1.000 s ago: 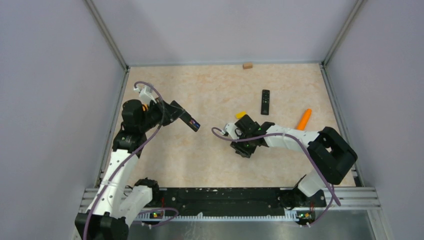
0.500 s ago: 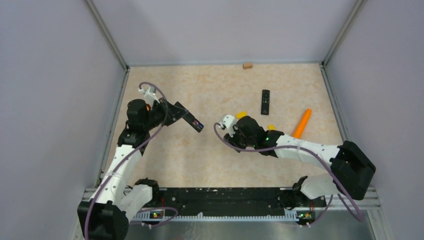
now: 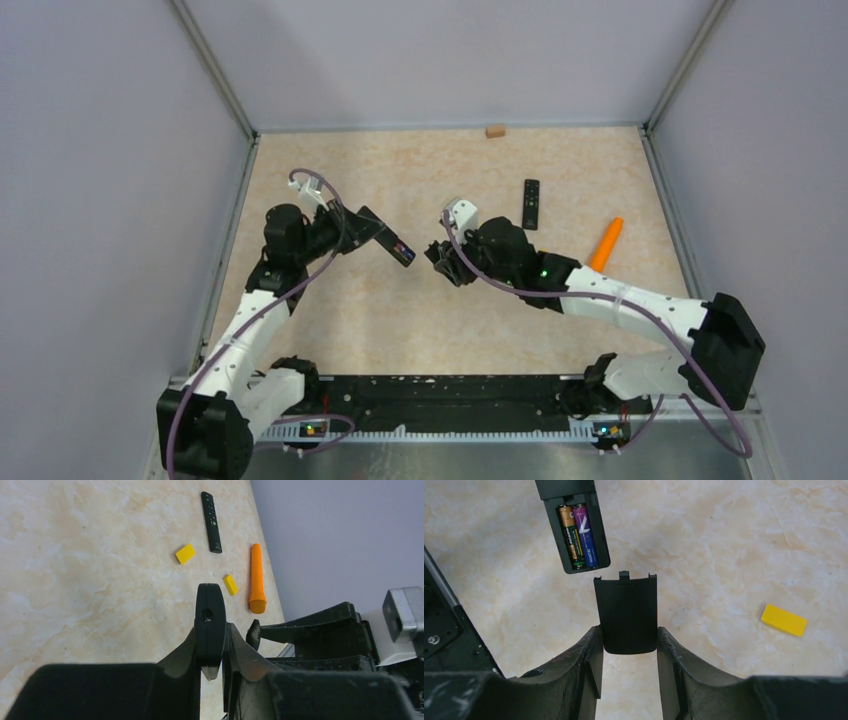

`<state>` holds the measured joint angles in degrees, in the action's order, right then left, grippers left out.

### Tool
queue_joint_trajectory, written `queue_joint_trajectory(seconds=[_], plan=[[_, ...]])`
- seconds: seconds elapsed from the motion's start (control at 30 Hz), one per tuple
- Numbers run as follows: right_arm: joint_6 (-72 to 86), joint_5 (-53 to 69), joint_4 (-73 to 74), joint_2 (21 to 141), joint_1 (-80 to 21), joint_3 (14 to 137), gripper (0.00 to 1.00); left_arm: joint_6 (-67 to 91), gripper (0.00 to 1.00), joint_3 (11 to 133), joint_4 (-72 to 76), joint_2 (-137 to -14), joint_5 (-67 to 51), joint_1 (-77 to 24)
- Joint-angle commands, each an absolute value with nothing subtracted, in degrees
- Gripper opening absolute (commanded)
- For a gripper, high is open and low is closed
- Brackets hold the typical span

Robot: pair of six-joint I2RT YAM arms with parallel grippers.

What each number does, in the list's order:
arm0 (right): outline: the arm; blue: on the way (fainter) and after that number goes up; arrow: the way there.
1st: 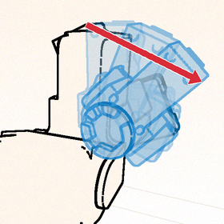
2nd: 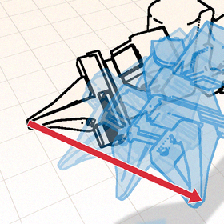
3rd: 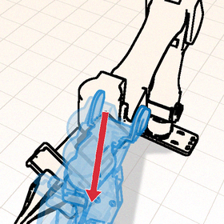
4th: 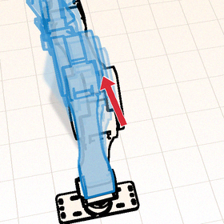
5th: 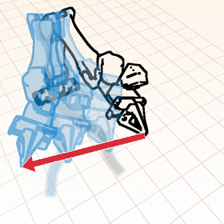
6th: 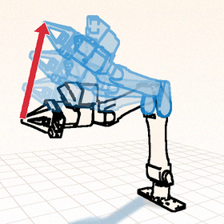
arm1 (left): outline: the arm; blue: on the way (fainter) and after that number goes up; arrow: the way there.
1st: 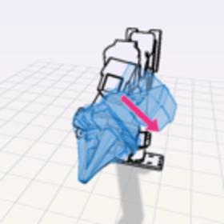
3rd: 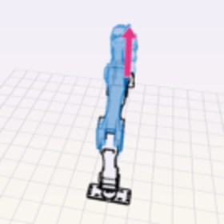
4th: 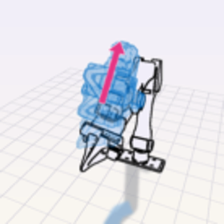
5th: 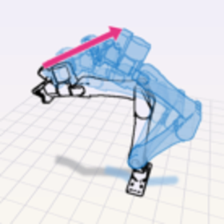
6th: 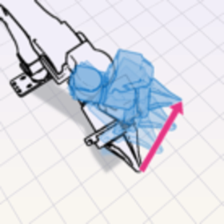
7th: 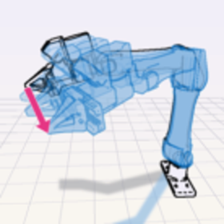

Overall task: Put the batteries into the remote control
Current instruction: Load the battery cover into the remote control.

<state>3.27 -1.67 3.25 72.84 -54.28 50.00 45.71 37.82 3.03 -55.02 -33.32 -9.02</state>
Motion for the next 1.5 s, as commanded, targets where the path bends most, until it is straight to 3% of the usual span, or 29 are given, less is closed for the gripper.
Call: queue_joint_trajectory(seconds=[0.0, 0.2, 0.8, 1.47], plan=[[9.36, -0.22, 4.56, 70.02, -54.68, 54.19, 0.15, 44.84, 0.0, 36.4, 10.23, -54.54, -33.27, -9.94], [11.32, 5.94, 6.63, 71.03, -54.92, 57.63, 0.12, 45.56, 0.0, 35.16, 13.99, -54.19, -35.83, -10.94], [8.28, -1.75, 15.33, 78.34, -60.05, 66.73, 0.07, 44.98, 0.0, 35.32, 15.11, -51.53, -41.25, -12.22], [6.21, -1.81, 12.9, 80.6, -61.41, 66.9, 0.07, 43.94, 0.0, 39.96, 9.37, -53.8, -42.93, -12.22]])
